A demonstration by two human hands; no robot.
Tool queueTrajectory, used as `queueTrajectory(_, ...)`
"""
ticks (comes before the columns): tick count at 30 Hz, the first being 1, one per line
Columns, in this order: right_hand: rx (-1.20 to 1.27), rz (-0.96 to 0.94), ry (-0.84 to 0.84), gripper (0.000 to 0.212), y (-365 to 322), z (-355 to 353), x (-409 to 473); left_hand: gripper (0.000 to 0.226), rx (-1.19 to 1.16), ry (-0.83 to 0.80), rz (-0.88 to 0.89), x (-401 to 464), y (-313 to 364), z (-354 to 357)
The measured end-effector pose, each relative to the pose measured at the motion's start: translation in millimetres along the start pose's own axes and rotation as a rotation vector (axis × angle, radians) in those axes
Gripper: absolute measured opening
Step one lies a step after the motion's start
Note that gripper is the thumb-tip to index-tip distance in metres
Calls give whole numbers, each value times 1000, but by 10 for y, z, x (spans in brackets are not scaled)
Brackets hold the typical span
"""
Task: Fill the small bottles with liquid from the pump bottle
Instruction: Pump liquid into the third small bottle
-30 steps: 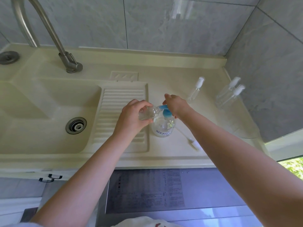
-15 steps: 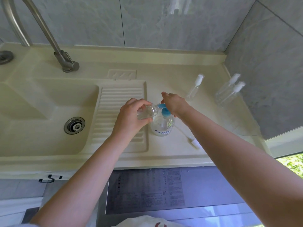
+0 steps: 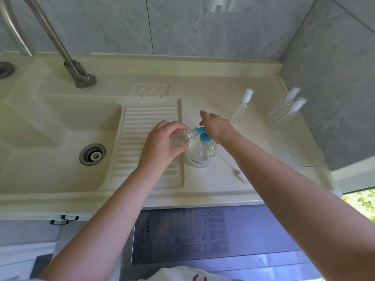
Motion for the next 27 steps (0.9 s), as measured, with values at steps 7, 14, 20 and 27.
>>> queueTrajectory(7, -40, -29, 157, 46, 15, 38, -13, 51, 8, -6, -4, 7, -21, 28)
queueTrajectory(14, 56, 45, 54, 57, 94, 43, 4, 51, 8, -4, 11, -2, -24, 27)
queueTrajectory(20, -49, 15, 47, 42, 37, 46, 30, 49, 0, -3, 1, -10, -42, 22)
queueTrajectory(27, 41, 49, 214, 42, 78, -19, 35, 49, -4, 4, 0, 0, -42, 49)
Point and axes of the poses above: each hand's wrist, its own x-axis towards the middle knuckle, its own z-axis out of the palm, y = z × x, the point moved 8 cm from there along x, towards the middle knuckle, and after that the axes turned 12 degrees about -x, right-handed, at the moved point
